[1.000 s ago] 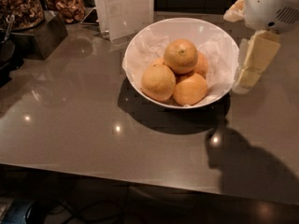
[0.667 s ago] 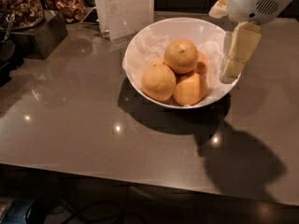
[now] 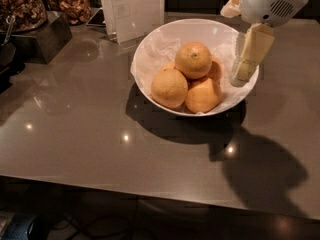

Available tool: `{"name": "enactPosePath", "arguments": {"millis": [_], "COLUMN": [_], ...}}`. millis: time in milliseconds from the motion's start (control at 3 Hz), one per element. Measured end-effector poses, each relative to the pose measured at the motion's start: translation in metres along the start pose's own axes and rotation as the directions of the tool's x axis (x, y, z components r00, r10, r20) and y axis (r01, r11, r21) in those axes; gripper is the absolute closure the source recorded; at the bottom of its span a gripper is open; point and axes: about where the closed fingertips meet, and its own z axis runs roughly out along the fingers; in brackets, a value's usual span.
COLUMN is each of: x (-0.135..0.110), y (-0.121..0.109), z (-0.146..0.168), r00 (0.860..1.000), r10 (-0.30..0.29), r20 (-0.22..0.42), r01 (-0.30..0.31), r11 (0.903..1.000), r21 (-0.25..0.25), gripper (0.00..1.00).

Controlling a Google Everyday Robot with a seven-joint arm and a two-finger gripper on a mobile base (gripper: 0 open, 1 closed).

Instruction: Pick orange from white bowl

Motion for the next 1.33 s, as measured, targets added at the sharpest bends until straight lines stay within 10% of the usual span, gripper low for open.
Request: {"name": "enactPosePath", "arguments": {"millis": [1333], "x": [-0.017], "y": [-0.027], "z": [0.102], "r00": [0.994], "r10": [0.013], "r20": [0.113], "r01": [0.01], "r11": [0.9795], "r21": [-0.201], "gripper": [0.0]}}
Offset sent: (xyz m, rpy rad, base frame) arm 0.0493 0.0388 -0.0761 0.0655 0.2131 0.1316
